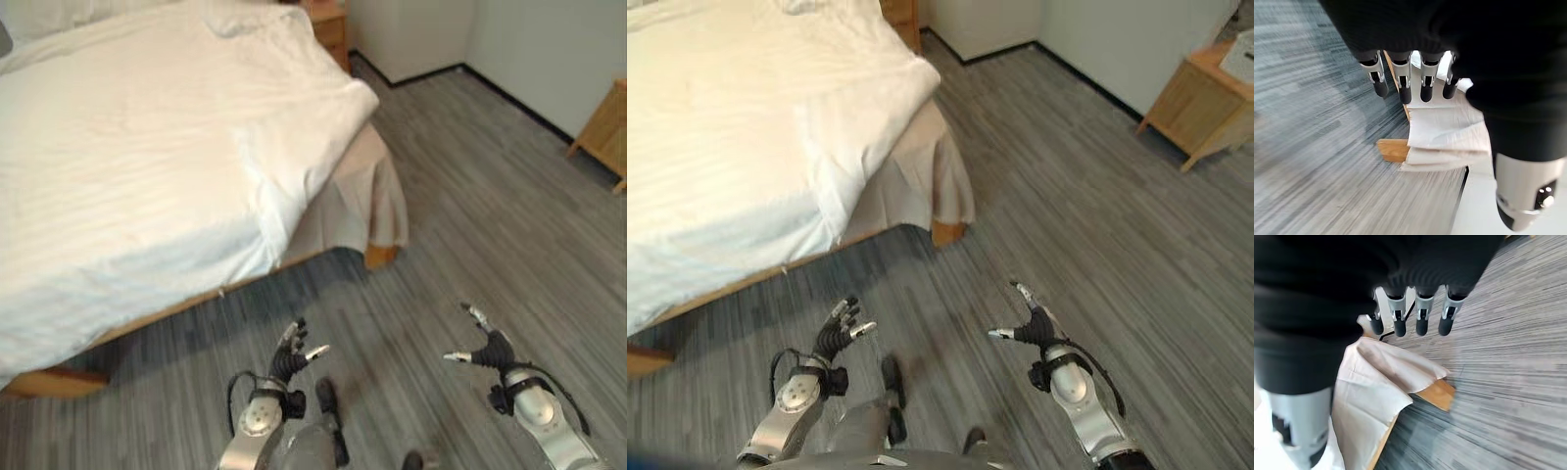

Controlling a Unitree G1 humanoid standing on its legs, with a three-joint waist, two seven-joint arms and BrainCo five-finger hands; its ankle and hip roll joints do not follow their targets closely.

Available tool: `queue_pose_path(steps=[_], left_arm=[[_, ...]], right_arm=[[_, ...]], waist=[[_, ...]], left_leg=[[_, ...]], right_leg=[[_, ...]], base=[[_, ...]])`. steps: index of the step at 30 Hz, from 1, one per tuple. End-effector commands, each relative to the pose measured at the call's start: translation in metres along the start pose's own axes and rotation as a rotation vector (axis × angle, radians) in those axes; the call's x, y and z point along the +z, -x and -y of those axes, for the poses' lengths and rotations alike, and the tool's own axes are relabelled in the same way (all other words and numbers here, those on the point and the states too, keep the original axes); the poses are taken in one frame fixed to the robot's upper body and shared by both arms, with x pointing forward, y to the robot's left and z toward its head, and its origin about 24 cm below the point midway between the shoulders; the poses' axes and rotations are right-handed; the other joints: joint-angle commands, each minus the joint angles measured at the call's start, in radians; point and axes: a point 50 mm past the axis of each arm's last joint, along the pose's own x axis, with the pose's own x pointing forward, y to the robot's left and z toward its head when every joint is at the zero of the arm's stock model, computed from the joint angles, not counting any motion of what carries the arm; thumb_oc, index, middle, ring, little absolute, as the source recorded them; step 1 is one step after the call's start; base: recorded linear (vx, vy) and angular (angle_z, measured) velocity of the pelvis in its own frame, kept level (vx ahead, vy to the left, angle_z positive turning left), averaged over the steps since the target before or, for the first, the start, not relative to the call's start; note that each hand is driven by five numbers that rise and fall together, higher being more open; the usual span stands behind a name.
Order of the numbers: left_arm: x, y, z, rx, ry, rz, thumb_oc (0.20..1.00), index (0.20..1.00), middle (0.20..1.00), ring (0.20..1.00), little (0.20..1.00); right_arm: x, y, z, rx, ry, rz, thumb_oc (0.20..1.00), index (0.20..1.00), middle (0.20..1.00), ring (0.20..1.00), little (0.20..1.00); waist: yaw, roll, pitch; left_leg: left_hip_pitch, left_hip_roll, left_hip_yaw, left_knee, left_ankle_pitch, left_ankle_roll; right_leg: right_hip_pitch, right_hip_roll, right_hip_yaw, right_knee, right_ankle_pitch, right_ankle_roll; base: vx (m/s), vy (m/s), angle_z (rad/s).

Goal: Making the bed.

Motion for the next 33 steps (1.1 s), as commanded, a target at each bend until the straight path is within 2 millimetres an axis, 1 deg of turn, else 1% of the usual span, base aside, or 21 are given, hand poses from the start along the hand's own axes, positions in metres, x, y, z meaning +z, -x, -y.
queue_pose_path(steps=[1,3,5,8,10,12,14,17,18,19,22,23,24,25,26,27,29,30,31,32,33], left_arm=[[0.035,-0.010,-0.002,-0.024,-0.028,0.146,1.000,1.000,1.000,1.000,1.000],[0.044,-0.013,-0.006,-0.021,-0.050,0.177,1.000,1.000,1.000,1.000,1.000],[0.050,-0.014,-0.007,-0.021,-0.054,0.200,1.000,1.000,1.000,1.000,1.000],[0.051,-0.014,-0.012,-0.006,-0.050,0.206,1.000,1.000,1.000,1.000,1.000],[0.050,-0.014,-0.014,0.008,-0.041,0.202,1.000,1.000,1.000,1.000,1.000],[0.047,-0.013,-0.017,0.022,-0.032,0.191,1.000,1.000,1.000,1.000,1.000],[0.046,-0.013,-0.021,0.046,-0.021,0.189,1.000,1.000,1.000,1.000,1.000],[0.044,-0.011,-0.028,0.077,-0.009,0.186,1.000,1.000,1.000,1.000,1.000],[0.044,-0.011,-0.032,0.098,0.001,0.187,1.000,1.000,1.000,1.000,1.000],[0.044,-0.011,-0.032,0.099,0.001,0.187,1.000,1.000,1.000,1.000,1.000],[0.036,-0.007,-0.041,0.139,0.016,0.158,1.000,1.000,1.000,1.000,1.000],[0.033,-0.006,-0.043,0.153,0.023,0.150,1.000,1.000,1.000,1.000,1.000],[0.026,-0.002,-0.044,0.169,0.040,0.128,1.000,1.000,1.000,1.000,1.000],[0.022,-0.001,-0.043,0.184,0.081,0.115,1.000,1.000,1.000,1.000,1.000],[0.019,-0.001,-0.040,0.185,0.114,0.103,1.000,1.000,1.000,1.000,1.000],[0.014,0.000,-0.036,0.193,0.187,0.091,1.000,1.000,1.000,1.000,1.000],[0.014,-0.003,-0.027,0.165,0.240,0.084,1.000,1.000,1.000,1.000,1.000],[0.016,-0.003,-0.025,0.151,0.249,0.086,1.000,1.000,1.000,1.000,1.000],[0.016,-0.002,-0.025,0.145,0.251,0.088,1.000,1.000,1.000,1.000,1.000],[0.017,-0.002,-0.025,0.138,0.249,0.093,1.000,1.000,1.000,1.000,1.000],[0.019,-0.002,-0.024,0.129,0.245,0.102,1.000,1.000,1.000,1.000,1.000]], right_arm=[[0.038,-0.020,0.017,-0.081,0.035,0.178,1.000,1.000,1.000,1.000,1.000],[0.043,-0.022,0.015,-0.082,0.034,0.199,1.000,1.000,1.000,1.000,1.000],[0.047,-0.024,0.014,-0.080,0.048,0.216,1.000,1.000,1.000,1.000,1.000],[0.053,-0.027,0.015,-0.076,0.045,0.237,1.000,1.000,1.000,1.000,1.000],[0.057,-0.029,0.015,-0.078,0.042,0.247,1.000,1.000,1.000,1.000,1.000],[0.055,-0.029,0.015,-0.087,0.034,0.238,1.000,1.000,1.000,1.000,1.000],[0.054,-0.029,0.015,-0.092,0.036,0.231,1.000,1.000,1.000,1.000,1.000],[0.053,-0.028,0.013,-0.088,0.040,0.224,1.000,1.000,1.000,1.000,1.000],[0.051,-0.027,0.011,-0.076,0.044,0.216,1.000,1.000,1.000,1.000,1.000],[0.051,-0.027,0.011,-0.075,0.044,0.215,1.000,1.000,1.000,1.000,1.000],[0.049,-0.029,0.007,-0.040,0.056,0.205,1.000,1.000,1.000,1.000,1.000],[0.050,-0.029,0.005,-0.026,0.058,0.207,1.000,1.000,1.000,1.000,1.000],[0.051,-0.031,0.003,-0.011,0.048,0.210,1.000,1.000,1.000,1.000,1.000],[0.054,-0.032,0.000,0.005,0.041,0.226,1.000,1.000,1.000,1.000,1.000],[0.055,-0.033,0.000,0.013,0.044,0.230,1.000,1.000,1.000,1.000,1.000],[0.058,-0.033,0.002,0.016,0.057,0.247,1.000,1.000,1.000,1.000,1.000],[0.060,-0.032,0.007,-0.003,0.057,0.261,1.000,1.000,1.000,1.000,1.000],[0.059,-0.029,0.009,-0.008,0.057,0.259,1.000,1.000,1.000,1.000,1.000],[0.056,-0.026,0.010,-0.013,0.052,0.252,1.000,1.000,1.000,1.000,1.000],[0.054,-0.025,0.011,-0.015,0.045,0.242,1.000,1.000,1.000,1.000,1.000],[0.054,-0.024,0.012,-0.018,0.044,0.236,1.000,1.000,1.000,1.000,1.000]], waist=[[0.009,-0.017,0.038],[-0.001,-0.008,0.042],[-0.005,-0.003,0.049],[-0.024,-0.006,0.050],[-0.036,-0.013,0.050],[-0.052,-0.015,0.053],[-0.063,-0.007,0.057],[-0.071,0.003,0.053],[-0.077,0.004,0.047],[-0.078,0.005,0.048],[-0.073,0.004,0.027],[-0.067,0.006,0.019],[-0.065,0.006,0.009],[-0.065,0.020,-0.002],[-0.063,0.037,-0.008],[-0.062,0.055,-0.006],[-0.073,0.049,0.009],[-0.087,0.043,0.011],[-0.099,0.034,0.016],[-0.099,0.027,0.023],[-0.091,0.021,0.030]], left_leg=[[0.040,0.020,-0.053,0.015,-0.061,-0.060],[0.079,0.028,-0.061,0.009,-0.094,-0.050],[0.104,0.037,-0.070,0.009,-0.117,-0.057],[0.137,0.041,-0.094,0.009,-0.146,-0.076],[0.163,0.040,-0.115,0.009,-0.168,-0.094],[0.187,0.046,-0.147,0.009,-0.187,-0.111],[0.212,0.065,-0.179,0.009,-0.205,-0.128],[0.248,0.102,-0.222,0.009,-0.227,-0.154],[0.271,0.132,-0.256,0.009,-0.235,-0.175],[0.273,0.134,-0.257,0.009,-0.237,-0.175],[0.301,0.183,-0.288,0.009,-0.245,-0.211],[0.305,0.198,-0.290,0.009,-0.236,-0.226],[0.316,0.222,-0.277,0.009,-0.223,-0.241],[0.314,0.255,-0.272,0.009,-0.183,-0.256],[0.297,0.278,-0.277,0.019,-0.130,-0.262],[0.267,0.298,-0.280,0.071,-0.043,-0.274],[0.183,0.334,-0.200,0.217,0.060,-0.246],[0.151,0.360,-0.104,0.286,0.071,-0.232],[0.140,0.371,-0.018,0.357,0.051,-0.223],[0.120,0.353,0.003,0.416,0.019,-0.210],[0.074,0.310,-0.016,0.468,-0.025,-0.197]], right_leg=[[-0.084,-0.094,0.010,0.334,0.202,0.110],[-0.150,-0.115,0.012,0.426,0.252,0.113],[-0.209,-0.141,-0.023,0.407,0.231,0.094],[-0.239,-0.144,-0.073,0.258,0.175,0.070],[-0.254,-0.132,-0.082,0.099,0.189,0.070],[-0.278,-0.127,-0.021,-0.012,0.235,0.084],[-0.306,-0.146,0.056,-0.065,0.276,0.102],[-0.334,-0.204,0.143,-0.070,0.310,0.119],[-0.338,-0.236,0.197,-0.072,0.332,0.128],[-0.335,-0.235,0.195,-0.073,0.331,0.128],[-0.312,-0.252,0.203,-0.093,0.333,0.129],[-0.300,-0.258,0.181,-0.096,0.333,0.129],[-0.284,-0.238,0.166,-0.094,0.330,0.129],[-0.278,-0.217,0.169,-0.095,0.318,0.129],[-0.270,-0.201,0.163,-0.096,0.306,0.129],[-0.247,-0.186,0.138,-0.104,0.292,0.129],[-0.184,-0.172,0.078,-0.116,0.259,0.094],[-0.164,-0.162,0.040,-0.116,0.237,0.072],[-0.145,-0.152,0.013,-0.116,0.220,0.056],[-0.133,-0.140,0.018,-0.116,0.212,0.038],[-0.124,-0.132,0.028,-0.116,0.201,0.025]], base=[[0.37,0.175,-0.04],[0.28,0.071,0.27],[0.28,-0.022,0.60],[0.31,-0.109,0.56],[0.34,-0.182,0.32],[0.36,-0.203,0.45],[0.33,-0.248,0.81],[0.37,-0.390,0.89],[0.33,-0.403,0.68],[0.33,-0.483,0.48],[0.24,-0.449,0.39],[0.22,-0.496,0.24],[0.20,-0.481,0.13],[0.20,-0.444,0.16],[0.14,-0.345,-0.02],[0.11,-0.321,-0.05],[0.09,-0.406,0.06],[0.13,-0.519,0.59],[0.13,-0.484,0.74],[0.16,-0.433,0.83],[0.14,-0.355,0.40]])
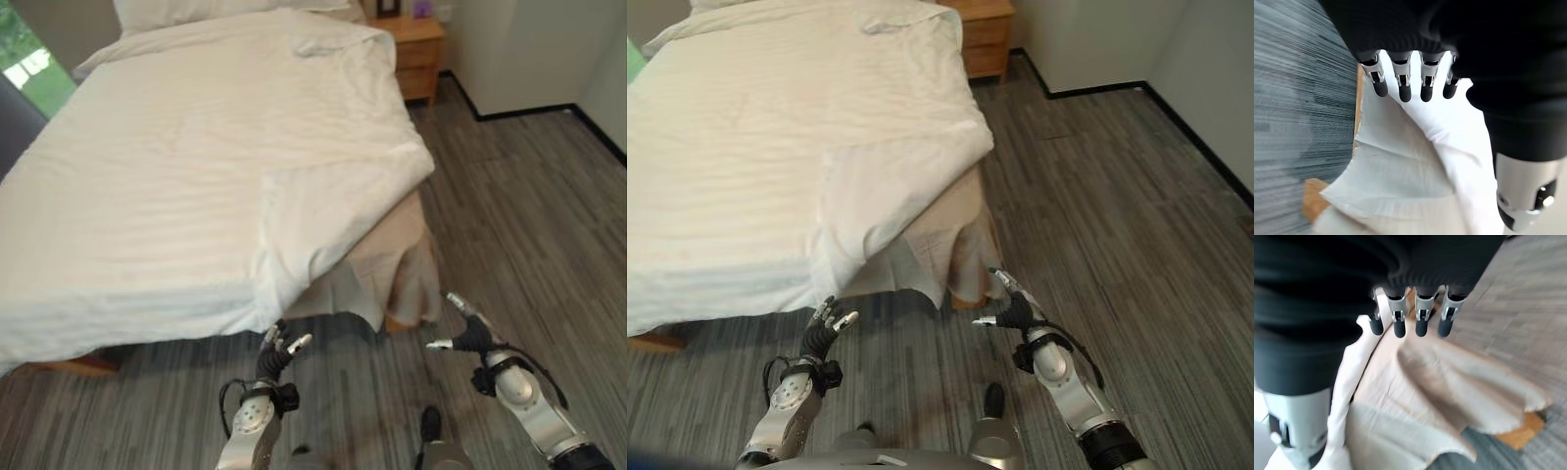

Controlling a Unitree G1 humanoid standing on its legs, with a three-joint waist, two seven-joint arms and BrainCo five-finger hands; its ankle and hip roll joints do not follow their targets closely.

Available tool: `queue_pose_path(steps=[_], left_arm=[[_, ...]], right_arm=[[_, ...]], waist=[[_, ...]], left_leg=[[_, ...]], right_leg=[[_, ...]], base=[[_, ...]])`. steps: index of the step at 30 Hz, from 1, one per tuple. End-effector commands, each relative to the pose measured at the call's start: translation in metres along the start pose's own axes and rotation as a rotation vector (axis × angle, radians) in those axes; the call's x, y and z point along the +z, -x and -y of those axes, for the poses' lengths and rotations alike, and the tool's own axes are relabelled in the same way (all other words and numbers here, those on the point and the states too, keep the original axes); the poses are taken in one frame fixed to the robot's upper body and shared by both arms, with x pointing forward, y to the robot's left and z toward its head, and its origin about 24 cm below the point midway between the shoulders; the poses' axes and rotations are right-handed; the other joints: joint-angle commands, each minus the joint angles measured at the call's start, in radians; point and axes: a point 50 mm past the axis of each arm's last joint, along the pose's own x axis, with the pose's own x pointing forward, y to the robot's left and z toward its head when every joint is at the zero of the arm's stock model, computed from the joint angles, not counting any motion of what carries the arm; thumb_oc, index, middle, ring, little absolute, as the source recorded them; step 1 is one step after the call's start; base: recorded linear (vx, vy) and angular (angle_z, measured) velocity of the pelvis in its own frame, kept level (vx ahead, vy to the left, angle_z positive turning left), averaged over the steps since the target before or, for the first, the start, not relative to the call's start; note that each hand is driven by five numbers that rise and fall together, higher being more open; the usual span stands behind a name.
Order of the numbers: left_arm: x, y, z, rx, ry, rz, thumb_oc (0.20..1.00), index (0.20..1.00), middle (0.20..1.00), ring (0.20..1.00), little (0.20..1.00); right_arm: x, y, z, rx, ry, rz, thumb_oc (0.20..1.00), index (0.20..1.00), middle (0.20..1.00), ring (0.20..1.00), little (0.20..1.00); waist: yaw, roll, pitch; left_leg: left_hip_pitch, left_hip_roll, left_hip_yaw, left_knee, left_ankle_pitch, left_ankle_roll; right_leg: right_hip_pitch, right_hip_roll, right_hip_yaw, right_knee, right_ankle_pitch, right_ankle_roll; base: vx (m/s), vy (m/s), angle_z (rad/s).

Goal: Making the bed.

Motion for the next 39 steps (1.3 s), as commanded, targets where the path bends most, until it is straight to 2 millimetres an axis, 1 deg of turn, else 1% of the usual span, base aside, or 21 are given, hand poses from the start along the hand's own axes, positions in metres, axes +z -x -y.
queue_pose_path(steps=[1,2,3,4,6,7,9,10,12,13,14,16,18,19,22,23,24,25,35,36,39], left_arm=[[0.030,0.004,-0.007,-0.046,-0.007,0.139,1.000,1.000,1.000,1.000,1.000],[0.030,0.004,-0.008,-0.046,-0.008,0.140,1.000,1.000,1.000,1.000,1.000],[0.031,0.005,-0.003,-0.081,-0.006,0.146,1.000,1.000,1.000,1.000,1.000],[0.031,0.006,-0.002,-0.092,-0.012,0.145,1.000,1.000,1.000,1.000,1.000],[0.029,0.009,-0.001,-0.115,-0.032,0.137,1.000,1.000,1.000,1.000,1.000],[0.029,0.010,-0.001,-0.115,-0.032,0.136,1.000,1.000,1.000,1.000,1.000],[0.024,0.014,0.001,-0.137,-0.060,0.117,1.000,1.000,1.000,1.000,1.000],[0.024,0.014,0.001,-0.137,-0.060,0.116,1.000,1.000,1.000,1.000,1.000],[0.029,0.009,0.007,-0.171,-0.125,0.122,1.000,1.000,1.000,1.000,1.000],[0.029,0.009,0.007,-0.171,-0.125,0.122,1.000,1.000,1.000,1.000,1.000],[0.040,0.003,0.010,-0.179,-0.168,0.154,1.000,1.000,1.000,1.000,1.000],[0.052,-0.003,0.011,-0.171,-0.188,0.197,1.000,1.000,1.000,1.000,1.000],[0.057,-0.005,0.012,-0.169,-0.188,0.217,1.000,1.000,1.000,1.000,1.000],[0.065,-0.006,0.014,-0.177,-0.189,0.247,1.000,1.000,1.000,1.000,1.000],[0.070,-0.005,0.015,-0.186,-0.196,0.273,1.000,1.000,1.000,1.000,1.000],[0.071,-0.005,0.015,-0.186,-0.197,0.273,1.000,1.000,1.000,1.000,1.000],[0.073,-0.004,0.011,-0.174,-0.197,0.284,1.000,1.000,1.000,1.000,1.000],[0.074,-0.005,0.006,-0.144,-0.198,0.286,1.000,1.000,1.000,1.000,1.000],[0.096,-0.008,-0.012,-0.024,-0.318,0.387,1.000,1.000,1.000,1.000,1.000],[0.099,-0.010,-0.013,0.001,-0.316,0.400,1.000,1.000,1.000,1.000,1.000],[0.125,-0.018,-0.029,0.141,-0.398,0.483,1.000,1.000,1.000,1.000,1.000]], right_arm=[[0.021,-0.001,0.009,-0.047,-0.039,0.108,1.000,1.000,1.000,1.000,1.000],[0.021,-0.001,0.009,-0.047,-0.040,0.108,1.000,1.000,1.000,1.000,1.000],[0.018,-0.001,0.010,-0.054,-0.047,0.092,1.000,1.000,1.000,1.000,1.000],[0.018,-0.002,0.009,-0.057,-0.057,0.087,1.000,1.000,1.000,1.000,1.000],[0.015,-0.002,0.007,-0.059,-0.061,0.075,1.000,1.000,1.000,1.000,1.000],[0.015,-0.002,0.007,-0.059,-0.061,0.075,1.000,1.000,1.000,1.000,1.000],[0.016,-0.004,0.007,-0.054,-0.023,0.079,1.000,1.000,1.000,1.000,1.000],[0.016,-0.004,0.006,-0.054,-0.023,0.078,1.000,1.000,1.000,1.000,1.000],[0.013,0.000,0.001,-0.066,-0.040,0.063,1.000,1.000,1.000,1.000,1.000],[0.013,0.000,0.001,-0.066,-0.040,0.063,1.000,1.000,1.000,1.000,1.000],[0.017,0.000,-0.004,-0.062,-0.063,0.073,1.000,1.000,1.000,1.000,1.000],[0.018,0.000,-0.005,-0.071,-0.066,0.077,1.000,1.000,1.000,1.000,1.000],[0.018,0.000,-0.003,-0.081,-0.059,0.076,1.000,1.000,1.000,1.000,1.000],[0.017,0.001,0.000,-0.097,-0.036,0.070,1.000,1.000,1.000,1.000,1.000],[0.016,0.000,0.006,-0.118,-0.015,0.066,1.000,1.000,1.000,1.000,1.000],[0.017,0.000,0.006,-0.118,-0.015,0.066,1.000,1.000,1.000,1.000,1.000],[0.016,0.000,0.007,-0.126,-0.005,0.059,1.000,1.000,1.000,1.000,1.000],[0.015,0.000,0.008,-0.132,-0.004,0.054,1.000,1.000,1.000,1.000,1.000],[0.001,0.015,0.000,-0.080,-0.024,-0.006,1.000,1.000,1.000,1.000,1.000],[-0.003,0.017,-0.002,-0.073,-0.045,-0.025,1.000,1.000,1.000,1.000,1.000],[-0.016,0.023,0.000,-0.050,-0.068,-0.066,1.000,1.000,1.000,1.000,1.000]], waist=[[0.018,-0.065,0.001],[0.016,-0.067,-0.002],[0.037,-0.071,0.009],[0.042,-0.071,0.001],[0.049,-0.058,-0.008],[0.050,-0.059,-0.008],[0.062,-0.043,-0.030],[0.061,-0.043,-0.027],[0.045,-0.072,-0.038],[0.046,-0.072,-0.039],[0.012,-0.081,-0.010],[0.001,-0.061,0.000],[0.001,-0.062,-0.001],[-0.001,-0.076,-0.007],[-0.010,-0.103,-0.014],[-0.011,-0.103,-0.014],[-0.018,-0.118,-0.024],[-0.021,-0.127,-0.031],[-0.045,-0.117,-0.062],[-0.049,-0.103,-0.065],[-0.051,-0.053,-0.052]], left_leg=[[-0.035,-0.015,0.013,0.145,-0.110,0.030],[-0.042,-0.018,0.013,0.148,-0.110,0.034],[-0.113,-0.118,-0.014,0.130,-0.173,0.053],[-0.115,-0.150,0.026,0.067,-0.181,0.071],[-0.098,-0.191,0.105,-0.028,-0.186,0.102],[-0.095,-0.193,0.107,-0.031,-0.185,0.103],[-0.013,-0.236,0.088,-0.212,-0.172,0.134],[-0.005,-0.239,0.088,-0.220,-0.168,0.134],[0.090,-0.241,0.059,-0.338,-0.168,0.153],[0.088,-0.241,0.060,-0.338,-0.167,0.153],[0.128,-0.215,0.053,-0.340,-0.183,0.148],[0.141,-0.172,0.046,-0.340,-0.178,0.144],[0.152,-0.172,0.048,-0.340,-0.189,0.145],[0.162,-0.185,0.043,-0.340,-0.205,0.142],[0.183,-0.201,0.010,-0.340,-0.236,0.121],[0.181,-0.199,0.009,-0.340,-0.232,0.120],[0.199,-0.193,-0.013,-0.340,-0.253,0.098],[0.223,-0.178,-0.018,-0.340,-0.269,0.079],[0.318,-0.155,-0.042,-0.340,-0.308,0.049],[0.326,-0.149,-0.053,-0.340,-0.299,0.045],[0.236,-0.113,-0.077,-0.109,-0.212,0.002]], right_leg=[[0.113,-0.096,0.069,-0.082,-0.015,0.058],[0.108,-0.100,0.068,-0.082,-0.013,0.060],[0.131,-0.080,0.065,-0.082,-0.026,0.053],[0.129,-0.069,0.057,-0.082,-0.033,0.055],[0.157,-0.033,0.038,-0.082,-0.060,0.056],[0.158,-0.035,0.039,-0.082,-0.061,0.057],[0.192,0.005,0.018,-0.072,-0.073,0.069],[0.197,0.004,0.017,-0.072,-0.073,0.070],[0.125,-0.010,-0.002,0.166,-0.053,0.114],[0.122,-0.010,-0.001,0.166,-0.053,0.114],[0.012,-0.022,0.029,0.376,0.052,0.177],[-0.087,-0.021,0.035,0.516,0.098,0.177],[-0.113,-0.056,0.014,0.545,0.095,0.177],[-0.114,-0.106,-0.015,0.470,0.078,0.168],[-0.092,-0.108,-0.001,0.225,0.035,0.137],[-0.088,-0.105,-0.005,0.214,0.043,0.134],[-0.085,-0.097,0.026,0.021,0.071,0.137],[-0.110,-0.106,0.028,-0.059,0.117,0.153],[-0.074,-0.081,-0.003,-0.059,0.133,0.130],[-0.057,-0.070,-0.002,-0.065,0.125,0.124],[0.024,-0.048,-0.029,-0.082,0.068,0.086]], base=[[0.09,-0.218,0.07],[0.15,-0.246,-0.22],[0.16,-0.166,-0.09],[0.24,-0.204,0.07],[0.20,-0.048,0.09],[0.30,0.041,0.15],[0.30,0.069,0.05],[0.26,0.061,-0.16],[0.21,0.023,0.06],[0.16,-0.067,0.53],[0.14,-0.077,0.61],[0.19,-0.019,0.44],[0.18,0.011,0.30],[0.23,-0.048,0.16],[0.25,-0.099,0.18],[0.32,-0.199,0.06],[0.40,-0.255,0.15],[0.41,-0.250,0.25],[0.22,-0.155,0.23],[0.18,-0.149,0.25],[0.18,-0.174,0.13]])
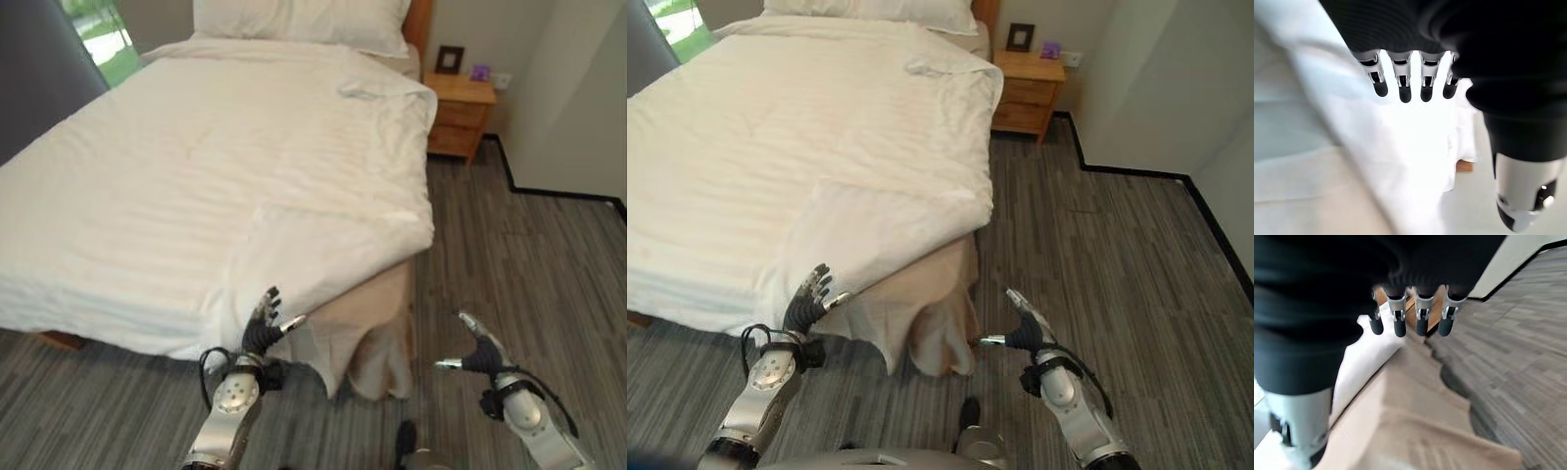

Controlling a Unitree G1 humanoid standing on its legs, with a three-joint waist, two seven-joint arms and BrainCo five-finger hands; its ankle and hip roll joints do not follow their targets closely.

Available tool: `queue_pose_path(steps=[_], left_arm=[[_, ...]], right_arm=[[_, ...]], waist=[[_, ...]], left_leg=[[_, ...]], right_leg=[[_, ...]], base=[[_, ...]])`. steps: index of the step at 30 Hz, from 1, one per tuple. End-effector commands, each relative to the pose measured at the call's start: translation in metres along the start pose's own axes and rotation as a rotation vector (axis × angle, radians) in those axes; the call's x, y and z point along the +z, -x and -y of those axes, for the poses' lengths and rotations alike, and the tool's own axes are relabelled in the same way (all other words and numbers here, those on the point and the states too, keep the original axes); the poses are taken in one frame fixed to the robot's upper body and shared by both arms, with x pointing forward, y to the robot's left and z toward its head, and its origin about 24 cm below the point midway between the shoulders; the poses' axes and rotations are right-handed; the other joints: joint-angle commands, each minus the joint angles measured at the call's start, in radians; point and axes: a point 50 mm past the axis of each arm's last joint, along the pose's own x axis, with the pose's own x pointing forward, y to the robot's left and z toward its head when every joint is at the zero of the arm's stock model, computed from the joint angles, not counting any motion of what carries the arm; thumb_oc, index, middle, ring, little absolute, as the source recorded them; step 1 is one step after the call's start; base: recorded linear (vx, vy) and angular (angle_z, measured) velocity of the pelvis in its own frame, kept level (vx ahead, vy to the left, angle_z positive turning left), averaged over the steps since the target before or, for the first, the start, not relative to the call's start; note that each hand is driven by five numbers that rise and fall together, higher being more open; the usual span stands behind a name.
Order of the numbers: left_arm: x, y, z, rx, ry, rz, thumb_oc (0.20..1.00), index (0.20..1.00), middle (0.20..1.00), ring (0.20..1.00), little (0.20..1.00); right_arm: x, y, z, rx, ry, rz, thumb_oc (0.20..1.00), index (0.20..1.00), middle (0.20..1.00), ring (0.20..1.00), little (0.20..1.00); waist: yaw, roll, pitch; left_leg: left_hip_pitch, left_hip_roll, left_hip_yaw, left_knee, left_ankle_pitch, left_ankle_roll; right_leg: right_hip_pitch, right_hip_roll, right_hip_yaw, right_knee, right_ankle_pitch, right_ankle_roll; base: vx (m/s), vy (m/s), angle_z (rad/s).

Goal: Making the bed.

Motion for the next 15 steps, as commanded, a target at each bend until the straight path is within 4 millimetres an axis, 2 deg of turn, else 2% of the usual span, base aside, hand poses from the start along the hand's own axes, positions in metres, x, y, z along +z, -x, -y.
queue_pose_path(steps=[1,2,3,4,5,6,7,8,9,10,11,12,14,15], left_arm=[[0.056,-0.029,-0.039,0.195,-0.196,0.241,1.000,1.000,1.000,1.000,1.000],[0.065,-0.037,-0.050,0.261,-0.258,0.262,1.000,1.000,1.000,1.000,1.000],[0.066,-0.037,-0.050,0.262,-0.258,0.264,1.000,1.000,1.000,1.000,1.000],[0.087,-0.050,-0.067,0.370,-0.361,0.319,1.000,1.000,1.000,1.000,1.000],[0.098,-0.055,-0.080,0.440,-0.423,0.337,1.000,1.000,1.000,1.000,1.000],[0.098,-0.055,-0.080,0.440,-0.423,0.338,1.000,1.000,1.000,1.000,1.000],[0.112,-0.058,-0.098,0.532,-0.508,0.351,1.000,1.000,1.000,1.000,1.000],[0.115,-0.058,-0.103,0.569,-0.558,0.358,1.000,1.000,1.000,1.000,1.000],[0.117,-0.060,-0.110,0.587,-0.624,0.338,1.000,1.000,1.000,1.000,1.000],[0.123,-0.062,-0.116,0.608,-0.680,0.346,1.000,1.000,1.000,1.000,1.000],[0.123,-0.063,-0.115,0.605,-0.682,0.347,1.000,1.000,1.000,1.000,1.000],[0.136,-0.068,-0.122,0.654,-0.752,0.358,1.000,1.000,1.000,1.000,1.000],[0.139,-0.070,-0.126,0.661,-0.788,0.347,1.000,1.000,1.000,1.000,1.000],[0.140,-0.074,-0.135,0.675,-0.873,0.303,1.000,1.000,1.000,1.000,1.000]], right_arm=[[0.024,-0.005,0.010,-0.029,-0.049,0.128,1.000,1.000,1.000,1.000,1.000],[0.023,-0.002,0.015,-0.030,-0.035,0.131,1.000,1.000,1.000,1.000,1.000],[0.023,-0.002,0.015,-0.031,-0.035,0.132,1.000,1.000,1.000,1.000,1.000],[0.016,0.003,0.021,-0.026,0.007,0.113,1.000,1.000,1.000,1.000,1.000],[0.013,0.004,0.026,-0.022,0.041,0.106,1.000,1.000,1.000,1.000,1.000],[0.013,0.004,0.026,-0.023,0.040,0.106,1.000,1.000,1.000,1.000,1.000],[0.010,0.007,0.032,-0.008,0.089,0.102,1.000,1.000,1.000,1.000,1.000],[0.008,0.008,0.035,-0.008,0.100,0.100,1.000,1.000,1.000,1.000,1.000],[0.009,0.008,0.035,0.005,0.104,0.107,1.000,1.000,1.000,1.000,1.000],[0.004,0.015,0.033,0.015,0.101,0.094,1.000,1.000,1.000,1.000,1.000],[0.003,0.016,0.033,0.014,0.101,0.092,1.000,1.000,1.000,1.000,1.000],[0.003,0.018,0.033,0.010,0.111,0.095,1.000,1.000,1.000,1.000,1.000],[0.001,0.020,0.032,0.009,0.105,0.089,1.000,1.000,1.000,1.000,1.000],[0.002,0.023,0.029,0.021,0.083,0.094,1.000,1.000,1.000,1.000,1.000]], waist=[[0.010,-0.025,0.045],[0.002,-0.029,0.057],[0.001,-0.031,0.056],[-0.004,-0.043,0.075],[-0.006,-0.045,0.077],[-0.005,-0.046,0.077],[-0.011,-0.021,0.070],[-0.013,-0.006,0.071],[-0.016,0.009,0.061],[-0.036,0.022,0.050],[-0.034,0.024,0.049],[-0.054,0.031,0.042],[-0.060,0.032,0.034],[-0.078,0.033,0.020]], left_leg=[[-0.046,-0.029,-0.038,0.305,-0.046,-0.042],[-0.094,-0.009,-0.026,0.397,-0.010,-0.053],[-0.101,-0.012,-0.028,0.398,-0.006,-0.052],[-0.145,0.003,0.012,0.466,-0.001,-0.047],[-0.165,0.000,0.032,0.431,-0.024,-0.034],[-0.165,-0.001,0.034,0.429,-0.023,-0.034],[-0.159,-0.029,0.029,0.275,-0.083,-0.014],[-0.162,-0.026,0.027,0.159,-0.057,-0.018],[-0.139,-0.028,0.017,0.078,-0.053,-0.014],[-0.115,-0.023,0.033,0.012,-0.034,-0.017],[-0.104,-0.025,0.035,-0.009,-0.022,-0.018],[-0.069,-0.028,0.039,-0.028,-0.012,-0.025],[-0.063,-0.027,0.047,-0.037,-0.013,-0.024],[-0.042,-0.029,0.064,-0.046,-0.025,-0.022]], right_leg=[[-0.014,-0.097,-0.012,0.017,-0.021,0.016],[0.000,-0.095,-0.017,0.017,-0.039,0.001],[-0.004,-0.097,-0.019,0.017,-0.036,-0.001],[0.020,-0.097,-0.019,0.017,-0.057,-0.015],[0.023,-0.101,-0.010,0.017,-0.063,-0.008],[0.022,-0.102,-0.010,0.017,-0.062,-0.008],[0.030,-0.094,0.011,0.017,-0.080,0.014],[0.032,-0.092,0.019,0.017,-0.089,0.029],[0.043,-0.087,0.027,0.017,-0.099,0.035],[0.038,-0.086,0.022,0.017,-0.093,0.039],[0.040,-0.084,0.021,0.017,-0.093,0.039],[0.048,-0.084,0.034,0.017,-0.088,0.042],[0.042,-0.085,0.039,0.017,-0.080,0.041],[0.041,-0.088,0.046,0.017,-0.072,0.043]], base=[[0.11,-0.208,-0.03],[0.05,-0.148,0.07],[0.12,-0.142,0.13],[0.14,-0.066,0.04],[0.16,-0.062,-0.04],[0.21,0.149,-0.13],[0.19,0.236,-0.31],[0.28,0.278,-0.40],[0.18,0.195,-0.59],[0.13,0.100,-0.58],[0.14,0.127,-0.49],[0.12,0.097,-0.19],[0.11,0.081,-0.10],[0.09,0.038,-0.30]])
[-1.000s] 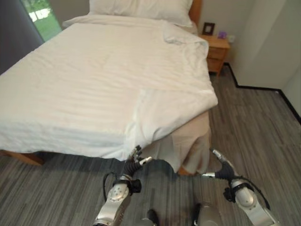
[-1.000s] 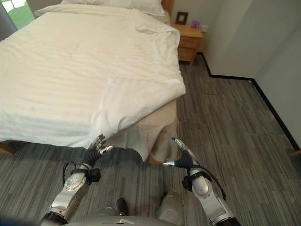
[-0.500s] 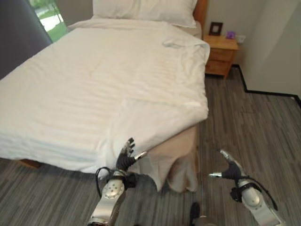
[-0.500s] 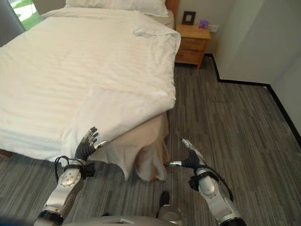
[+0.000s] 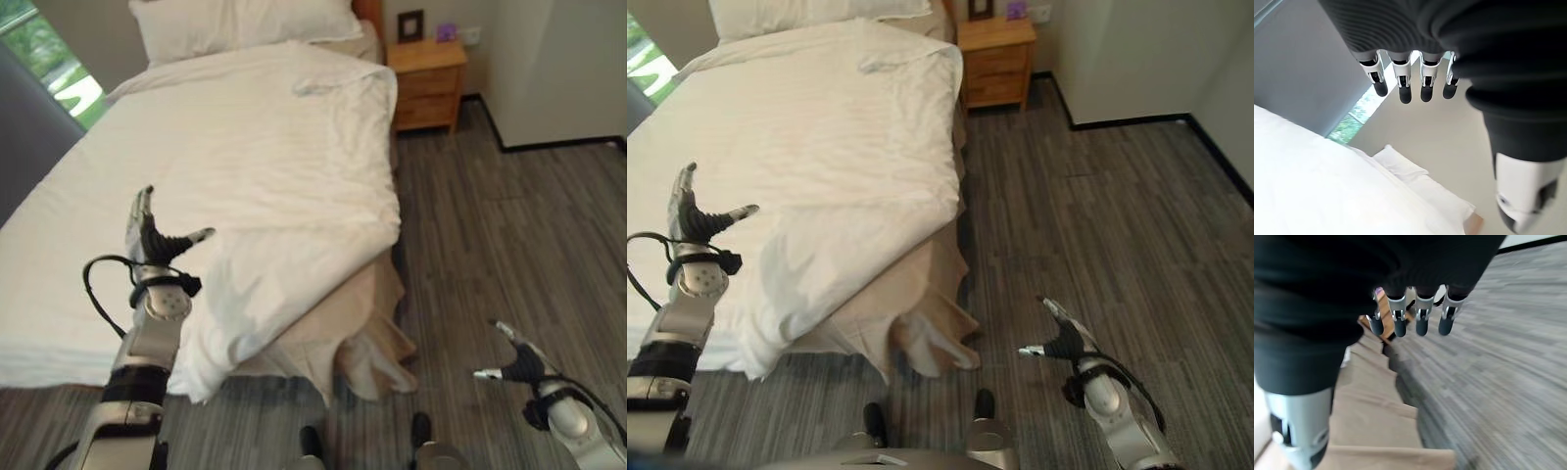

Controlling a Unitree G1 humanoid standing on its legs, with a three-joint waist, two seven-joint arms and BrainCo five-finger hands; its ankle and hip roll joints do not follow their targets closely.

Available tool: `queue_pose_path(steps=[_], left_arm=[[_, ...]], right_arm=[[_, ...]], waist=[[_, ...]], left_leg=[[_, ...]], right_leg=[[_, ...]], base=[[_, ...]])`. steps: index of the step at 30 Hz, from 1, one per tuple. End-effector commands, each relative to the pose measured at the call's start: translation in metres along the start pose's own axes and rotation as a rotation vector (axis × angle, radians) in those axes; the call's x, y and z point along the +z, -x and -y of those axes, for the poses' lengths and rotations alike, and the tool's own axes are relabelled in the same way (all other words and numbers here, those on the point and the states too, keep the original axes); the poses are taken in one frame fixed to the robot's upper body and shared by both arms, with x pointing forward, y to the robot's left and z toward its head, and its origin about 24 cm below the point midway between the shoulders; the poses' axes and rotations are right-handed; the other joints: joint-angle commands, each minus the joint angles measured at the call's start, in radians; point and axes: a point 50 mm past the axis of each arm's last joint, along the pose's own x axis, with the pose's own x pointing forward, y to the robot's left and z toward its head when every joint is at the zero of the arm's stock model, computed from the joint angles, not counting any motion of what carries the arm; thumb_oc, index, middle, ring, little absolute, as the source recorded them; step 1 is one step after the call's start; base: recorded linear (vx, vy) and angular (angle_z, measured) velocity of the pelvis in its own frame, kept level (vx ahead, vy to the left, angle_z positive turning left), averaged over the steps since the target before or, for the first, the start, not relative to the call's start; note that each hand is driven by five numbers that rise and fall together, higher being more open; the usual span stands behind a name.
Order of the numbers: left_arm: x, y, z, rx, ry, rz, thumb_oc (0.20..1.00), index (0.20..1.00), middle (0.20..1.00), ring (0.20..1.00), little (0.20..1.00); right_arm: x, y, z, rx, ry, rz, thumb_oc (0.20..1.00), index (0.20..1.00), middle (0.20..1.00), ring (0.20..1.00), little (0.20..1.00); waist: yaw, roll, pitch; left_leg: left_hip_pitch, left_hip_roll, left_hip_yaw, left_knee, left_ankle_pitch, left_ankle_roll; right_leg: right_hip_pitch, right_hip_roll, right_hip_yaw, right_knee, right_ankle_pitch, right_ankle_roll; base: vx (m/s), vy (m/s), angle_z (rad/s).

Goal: Making the bed.

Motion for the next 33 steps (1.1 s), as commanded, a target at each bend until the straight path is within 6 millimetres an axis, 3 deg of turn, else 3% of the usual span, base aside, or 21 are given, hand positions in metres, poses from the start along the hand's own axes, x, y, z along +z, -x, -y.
queue_pose_path(steps=[1,2,8,9,13,16,22,23,26,27,28,30,33], left_arm=[[0.000,-0.018,-0.024,0.092,-0.147,0.030,1.000,1.000,1.000,1.000,1.000],[-0.010,-0.024,-0.026,0.070,-0.246,-0.007,1.000,1.000,1.000,1.000,1.000],[-0.025,-0.036,-0.024,-0.003,-0.466,-0.064,1.000,1.000,1.000,1.000,1.000],[-0.050,-0.033,-0.020,-0.091,-0.618,-0.167,1.000,1.000,1.000,1.000,1.000],[-0.062,-0.031,-0.017,-0.149,-0.636,-0.248,1.000,1.000,1.000,1.000,1.000],[-0.060,-0.036,-0.019,-0.155,-0.620,-0.259,1.000,1.000,1.000,1.000,1.000],[-0.063,-0.028,-0.002,-0.242,-0.626,-0.268,1.000,1.000,1.000,1.000,1.000],[-0.050,-0.030,0.009,-0.256,-0.560,-0.229,1.000,1.000,1.000,1.000,1.000],[-0.040,-0.030,0.020,-0.263,-0.458,-0.215,1.000,1.000,1.000,1.000,1.000],[-0.019,-0.034,0.032,-0.263,-0.338,-0.164,0.639,0.639,0.639,0.639,0.639],[-0.004,-0.037,0.039,-0.268,-0.295,-0.112,0.200,0.200,0.200,0.200,0.200],[0.036,-0.035,0.058,-0.298,-0.210,0.042,0.200,0.200,0.200,0.200,0.200],[0.067,-0.016,0.082,-0.364,-0.022,0.143,0.200,0.200,0.200,0.200,0.200]], right_arm=[[0.037,-0.005,0.004,-0.020,-0.026,0.196,1.000,1.000,1.000,1.000,1.000],[0.040,-0.003,-0.002,0.007,-0.034,0.212,1.000,1.000,1.000,1.000,1.000],[0.040,-0.001,-0.014,0.048,-0.026,0.225,1.000,1.000,1.000,1.000,1.000],[0.038,0.001,-0.017,0.057,-0.028,0.226,1.000,1.000,1.000,1.000,1.000],[0.039,-0.002,-0.019,0.070,-0.025,0.228,1.000,1.000,1.000,1.000,1.000],[0.041,-0.008,-0.019,0.078,-0.005,0.238,1.000,1.000,1.000,1.000,1.000],[0.048,-0.023,-0.018,0.071,0.023,0.255,1.000,1.000,1.000,1.000,1.000],[0.049,-0.028,-0.017,0.058,0.031,0.255,1.000,1.000,1.000,1.000,1.000],[0.049,-0.034,-0.022,0.061,0.031,0.241,1.000,1.000,1.000,1.000,1.000],[0.044,-0.037,-0.028,0.074,0.039,0.210,1.000,1.000,1.000,1.000,1.000],[0.042,-0.038,-0.029,0.076,0.045,0.197,1.000,1.000,1.000,1.000,1.000],[0.039,-0.038,-0.031,0.080,0.054,0.187,1.000,1.000,1.000,1.000,1.000],[0.039,-0.039,-0.029,0.069,0.041,0.184,1.000,1.000,1.000,1.000,1.000]], waist=[[0.003,-0.009,-0.015],[-0.013,-0.010,-0.024],[-0.025,-0.028,-0.027],[-0.042,-0.036,-0.019],[-0.052,-0.051,0.001],[-0.056,-0.058,0.014],[-0.066,-0.071,0.026],[-0.065,-0.074,0.034],[-0.061,-0.078,0.036],[-0.059,-0.081,0.040],[-0.058,-0.081,0.042],[-0.051,-0.081,0.048],[-0.043,-0.077,0.048]], left_leg=[[0.054,0.006,0.038,0.012,-0.082,0.010],[0.068,0.002,0.047,0.012,-0.096,0.011],[0.068,-0.004,0.079,0.012,-0.114,0.011],[0.051,-0.006,0.086,0.012,-0.117,0.011],[0.001,-0.004,0.090,0.012,-0.110,0.011],[-0.048,0.001,0.089,0.012,-0.097,0.010],[-0.159,0.016,0.087,0.012,-0.074,0.007],[-0.196,0.021,0.084,0.012,-0.062,0.007],[-0.223,0.022,0.077,0.012,-0.056,0.008],[-0.232,0.022,0.071,0.012,-0.053,0.010],[-0.228,0.022,0.067,0.012,-0.054,0.011],[-0.208,0.017,0.061,0.012,-0.061,0.014],[-0.180,0.005,0.058,0.012,-0.068,0.021]], right_leg=[[0.018,-0.114,-0.014,0.018,-0.029,0.109],[0.013,-0.117,0.000,0.018,-0.021,0.115],[-0.019,-0.125,0.025,0.018,-0.001,0.133],[-0.053,-0.128,0.036,0.018,0.009,0.144],[-0.128,-0.127,0.055,0.018,0.031,0.154],[-0.177,-0.125,0.064,0.018,0.043,0.155],[-0.299,-0.113,0.084,0.018,0.063,0.158],[-0.333,-0.110,0.087,0.018,0.068,0.158],[-0.353,-0.111,0.085,0.018,0.069,0.157],[-0.356,-0.112,0.080,0.018,0.067,0.155],[-0.351,-0.114,0.078,0.018,0.065,0.155],[-0.327,-0.121,0.073,0.018,0.059,0.152],[-0.295,-0.129,0.072,0.018,0.055,0.147]], base=[[0.17,0.065,-0.28],[0.09,0.032,-0.11],[0.05,0.036,-0.19],[0.02,0.041,-0.06],[-0.05,0.017,-0.08],[-0.13,0.001,-0.16],[-0.10,0.005,-0.04],[-0.06,0.008,-0.09],[-0.05,-0.007,-0.03],[-0.01,-0.019,0.06],[-0.01,-0.030,0.06],[0.00,-0.016,0.08],[-0.01,-0.006,0.09]])
